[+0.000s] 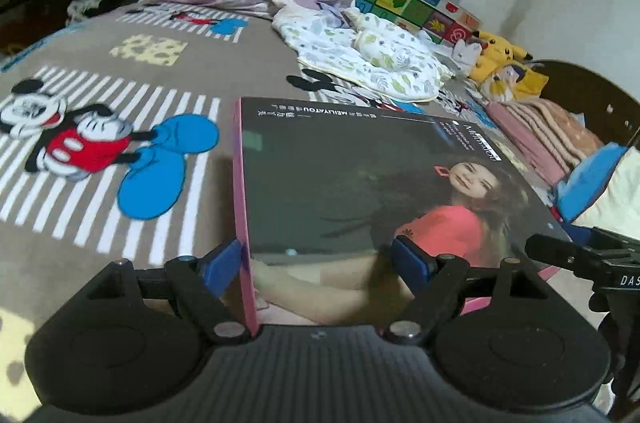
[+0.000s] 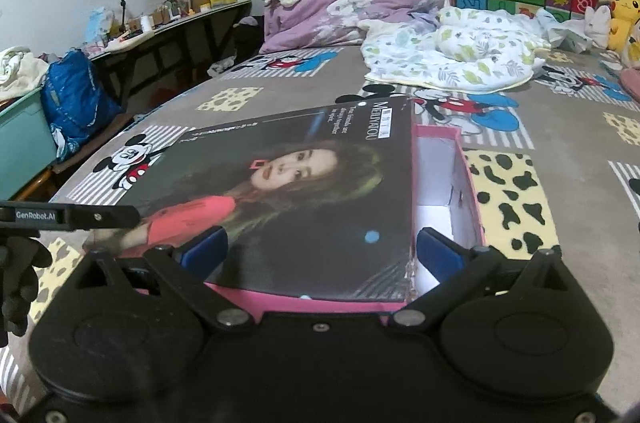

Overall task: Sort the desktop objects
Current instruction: 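Carry the photo book over the pink box and lay it on the box opening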

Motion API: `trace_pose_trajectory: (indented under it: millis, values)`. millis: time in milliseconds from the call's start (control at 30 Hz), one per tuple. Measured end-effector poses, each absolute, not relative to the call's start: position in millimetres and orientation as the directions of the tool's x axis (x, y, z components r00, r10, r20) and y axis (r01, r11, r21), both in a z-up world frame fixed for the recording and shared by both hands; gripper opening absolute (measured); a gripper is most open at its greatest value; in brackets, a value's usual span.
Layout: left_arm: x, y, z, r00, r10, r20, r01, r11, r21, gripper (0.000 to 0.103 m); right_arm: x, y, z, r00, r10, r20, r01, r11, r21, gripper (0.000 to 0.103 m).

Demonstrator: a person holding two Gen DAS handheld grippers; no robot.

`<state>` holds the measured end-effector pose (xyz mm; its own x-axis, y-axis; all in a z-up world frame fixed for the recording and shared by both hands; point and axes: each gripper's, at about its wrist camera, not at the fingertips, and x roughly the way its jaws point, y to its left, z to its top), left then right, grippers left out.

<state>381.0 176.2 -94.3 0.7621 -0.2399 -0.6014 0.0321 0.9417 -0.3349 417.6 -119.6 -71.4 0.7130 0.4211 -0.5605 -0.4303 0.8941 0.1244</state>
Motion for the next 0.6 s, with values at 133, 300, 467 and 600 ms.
trace_pose_trajectory:
  millis: [133, 300, 467, 600]
  values:
    - [388, 161, -92, 0.758, -0.243, -0.606, 0.043, 0.945, -0.325, 0.082, 420, -132, -70, 0.729, 0.405, -0.552, -0.396, 0.907, 0.144, 0.103]
    - [395, 146, -90, 0.754, -0.258, -0.604, 0.062, 0.944, -0.325, 0.082, 425, -146, -67, 0.745, 0.380, -0.549, -0.363, 0.921, 0.143, 0.103]
    - [396, 138, -89, 0.754, -0.246, -0.609, 0.058, 0.949, -0.311, 0.082, 428, -157, -67, 0.748, 0.379, -0.545, -0.349, 0.923, 0.163, 0.103]
    - [397, 135, -88, 0.755, -0.234, -0.612, 0.051, 0.952, -0.301, 0.082, 427, -157, -68, 0.753, 0.374, -0.542, -0.349, 0.924, 0.154, 0.103]
